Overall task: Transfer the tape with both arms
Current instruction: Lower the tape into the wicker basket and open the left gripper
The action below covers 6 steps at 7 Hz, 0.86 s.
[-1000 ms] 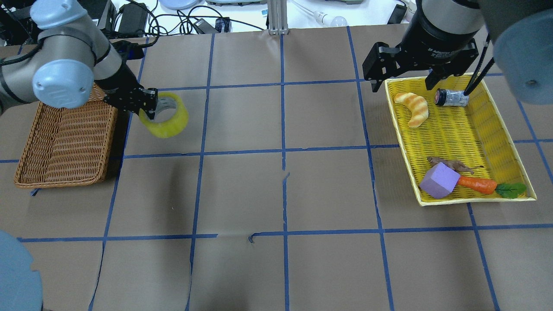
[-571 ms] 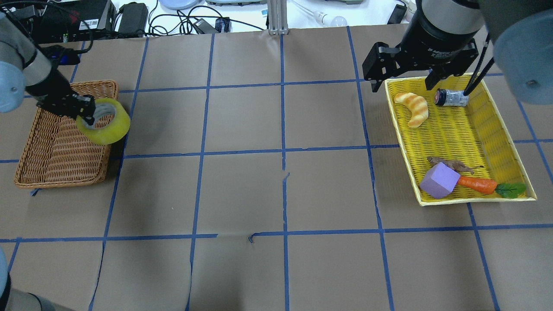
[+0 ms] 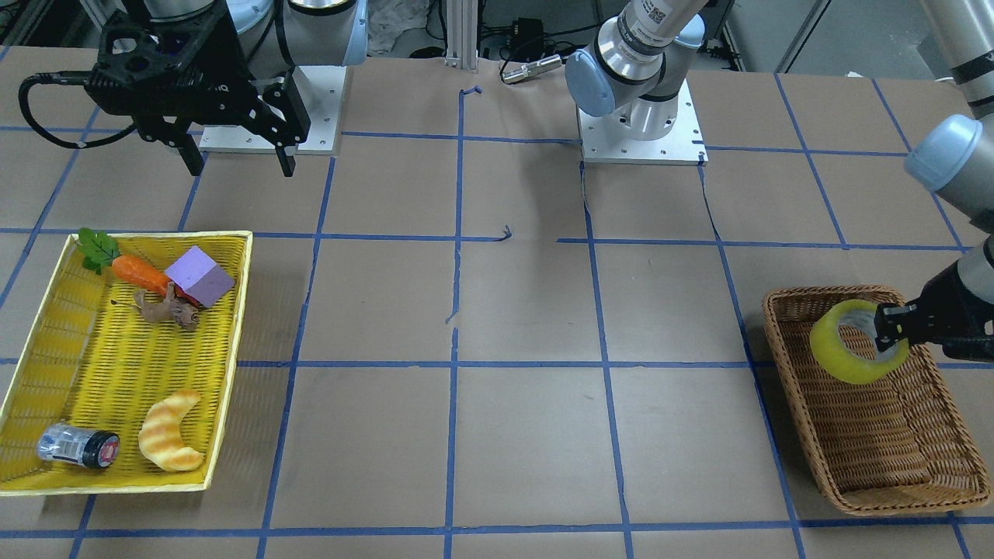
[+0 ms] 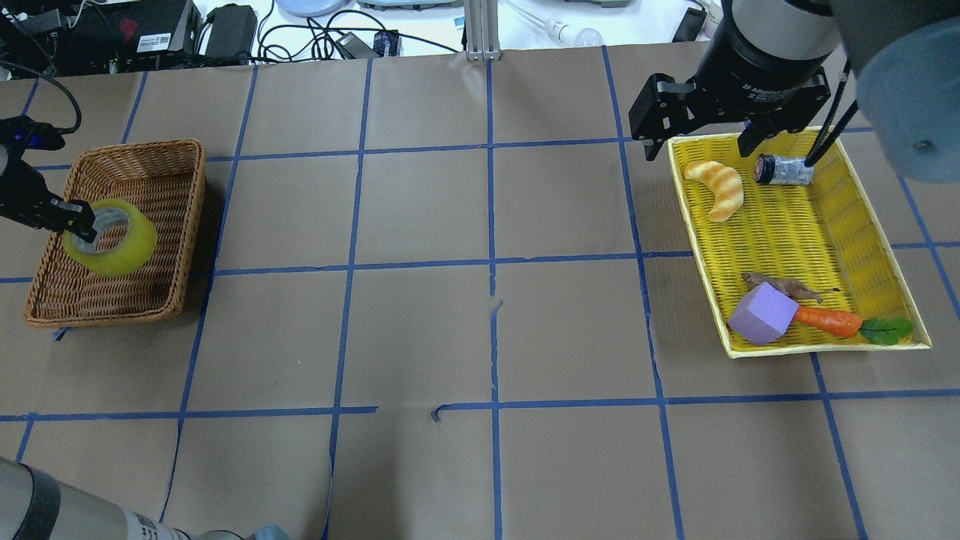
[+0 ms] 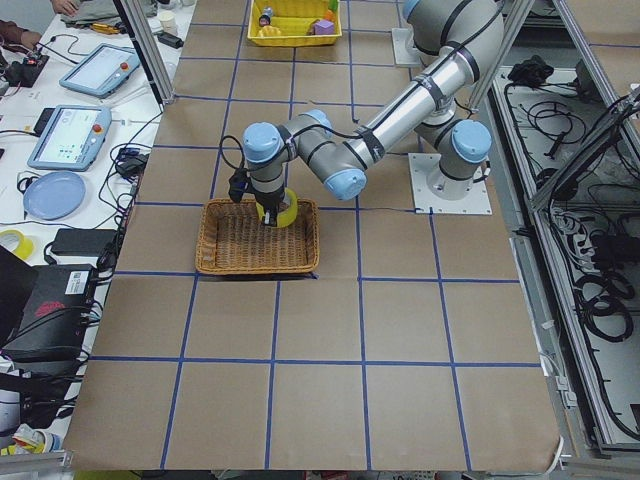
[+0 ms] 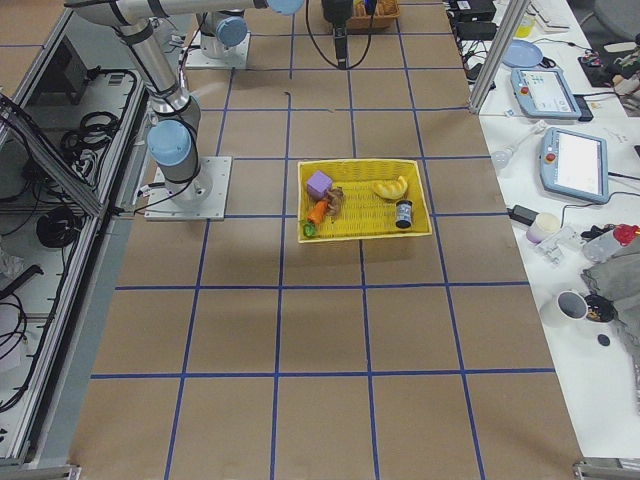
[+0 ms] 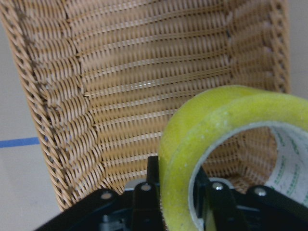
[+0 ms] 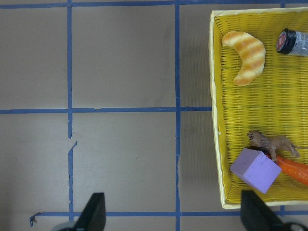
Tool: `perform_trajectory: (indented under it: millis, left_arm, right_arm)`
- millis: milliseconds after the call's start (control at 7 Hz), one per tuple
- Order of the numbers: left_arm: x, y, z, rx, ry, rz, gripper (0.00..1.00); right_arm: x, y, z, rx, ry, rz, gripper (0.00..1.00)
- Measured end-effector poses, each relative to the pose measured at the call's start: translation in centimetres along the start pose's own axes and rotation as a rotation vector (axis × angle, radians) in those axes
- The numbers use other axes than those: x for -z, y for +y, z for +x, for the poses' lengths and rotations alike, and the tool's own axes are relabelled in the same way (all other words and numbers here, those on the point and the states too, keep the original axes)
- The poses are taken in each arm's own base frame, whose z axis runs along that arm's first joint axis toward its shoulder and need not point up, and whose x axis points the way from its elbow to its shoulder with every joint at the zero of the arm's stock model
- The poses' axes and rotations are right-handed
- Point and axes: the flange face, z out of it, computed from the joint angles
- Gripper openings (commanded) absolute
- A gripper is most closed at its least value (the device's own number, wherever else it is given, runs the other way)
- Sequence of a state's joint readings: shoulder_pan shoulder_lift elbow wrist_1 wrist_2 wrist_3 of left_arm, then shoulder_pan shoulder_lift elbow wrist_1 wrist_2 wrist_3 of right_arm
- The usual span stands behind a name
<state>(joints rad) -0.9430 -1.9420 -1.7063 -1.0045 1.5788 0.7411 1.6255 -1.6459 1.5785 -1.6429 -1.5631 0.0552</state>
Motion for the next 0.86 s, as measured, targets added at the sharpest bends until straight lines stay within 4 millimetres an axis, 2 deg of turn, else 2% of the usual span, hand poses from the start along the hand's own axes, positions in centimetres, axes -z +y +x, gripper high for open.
perform_trajectory:
  millis: [143,286,429,714,857]
  left_arm:
    - [-2.2,0.1,0.0,-0.001,-0.021,0.023,0.25]
    - [-3.7,0.1,0.0,-0.001,-0.040,0.043,0.84]
    - [-4.3,0.0,-0.1,-0.001,-0.059,0.065,1.00]
    - [-3.3,-0.6,-0.3,-0.006,-0.099,0.120,1.00]
    - [-1.7,-1.1,0.6,-0.016,-0.119,0.146,1.00]
  right_arm:
    - [0.0,0.0,0.0,0.000,0.000,0.000,1.00]
    - [0.0,0.0,0.0,0.000,0.000,0.000,1.00]
    - [0.0,0.0,0.0,0.000,0.000,0.000,1.00]
    - [0.0,0.0,0.0,-0.001,0.000,0.000,1.00]
    - [0.0,0.0,0.0,-0.001,0.000,0.000,1.00]
